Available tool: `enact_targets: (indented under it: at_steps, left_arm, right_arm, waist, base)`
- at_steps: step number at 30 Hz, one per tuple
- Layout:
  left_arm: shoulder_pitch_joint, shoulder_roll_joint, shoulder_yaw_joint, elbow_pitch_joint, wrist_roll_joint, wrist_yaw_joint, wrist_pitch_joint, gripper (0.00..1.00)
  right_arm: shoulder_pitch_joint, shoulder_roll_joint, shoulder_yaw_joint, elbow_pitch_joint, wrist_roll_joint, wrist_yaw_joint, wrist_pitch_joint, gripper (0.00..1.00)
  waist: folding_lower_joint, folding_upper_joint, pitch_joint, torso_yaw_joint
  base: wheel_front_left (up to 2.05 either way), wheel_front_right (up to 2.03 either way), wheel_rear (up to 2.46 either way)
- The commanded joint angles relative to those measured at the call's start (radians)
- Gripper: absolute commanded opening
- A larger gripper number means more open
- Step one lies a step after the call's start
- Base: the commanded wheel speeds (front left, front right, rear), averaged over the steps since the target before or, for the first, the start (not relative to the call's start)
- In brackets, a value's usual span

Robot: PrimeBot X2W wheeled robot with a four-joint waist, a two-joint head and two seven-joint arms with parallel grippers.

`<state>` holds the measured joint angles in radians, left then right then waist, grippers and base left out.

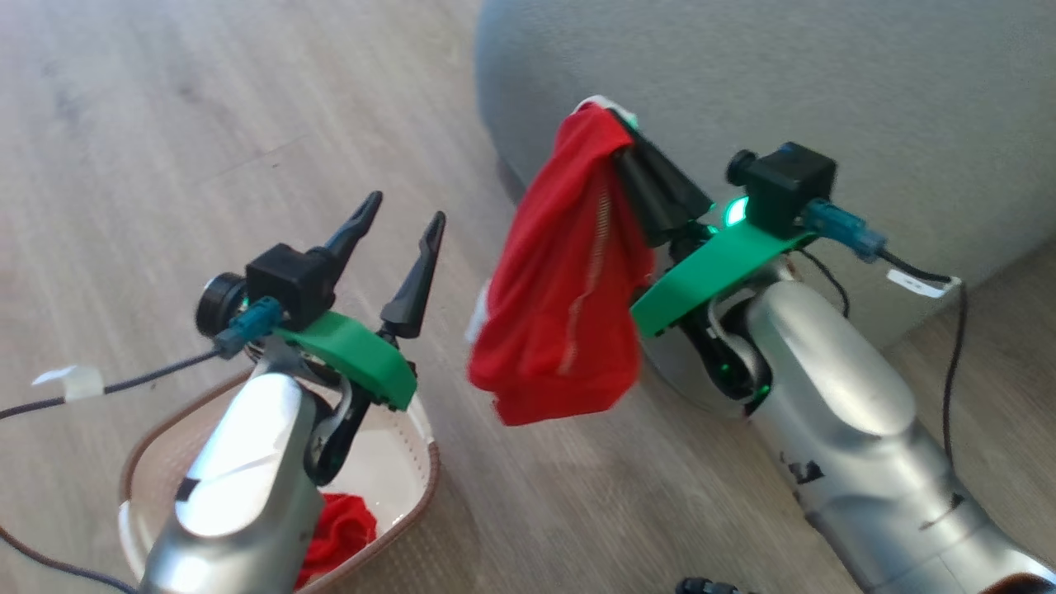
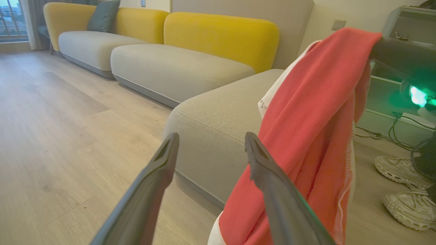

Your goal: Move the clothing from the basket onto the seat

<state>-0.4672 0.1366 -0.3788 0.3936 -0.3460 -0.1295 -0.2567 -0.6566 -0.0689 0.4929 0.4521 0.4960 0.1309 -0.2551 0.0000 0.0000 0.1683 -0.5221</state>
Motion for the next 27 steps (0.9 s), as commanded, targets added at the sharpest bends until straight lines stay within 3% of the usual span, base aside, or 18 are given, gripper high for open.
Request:
enact_targets:
  at_steps: [1,9,14,27]
  left_arm:
    - [-0.031,0.015,0.027,-0.031,0.007,-0.001,-0.005,1.0]
    - [-0.076,0.017,-0.023,-0.024,-0.004,-0.001,-0.005,1.0]
    - [-0.082,0.045,-0.036,-0.042,-0.012,-0.001,-0.005,1.0]
    - [-0.08,0.146,-0.05,-0.114,-0.016,-0.001,-0.005,1.0]
  right_arm:
    - [0.006,0.019,-0.011,-0.044,-0.005,0.0,-0.007,0.0]
    - [0.067,0.019,-0.131,-0.123,-0.068,0.0,-0.007,0.0]
    - [0.06,0.018,-0.163,-0.15,-0.137,0.0,-0.007,0.0]
    - [-0.24,-0.076,-0.293,-0.093,-0.26,0.0,-0.007,0.0]
  waist:
    - [0.0,0.0,0.001,-0.024]
    - [0.0,0.0,0.031,-0.045]
    - [0.0,0.0,0.068,-0.047]
    - [0.0,0.0,0.243,-0.05]
  base:
    - [0.0,0.0,0.0]
    - [0.0,0.0,0.0]
    - [0.0,0.0,0.0]
    - [0.0,0.0,0.0]
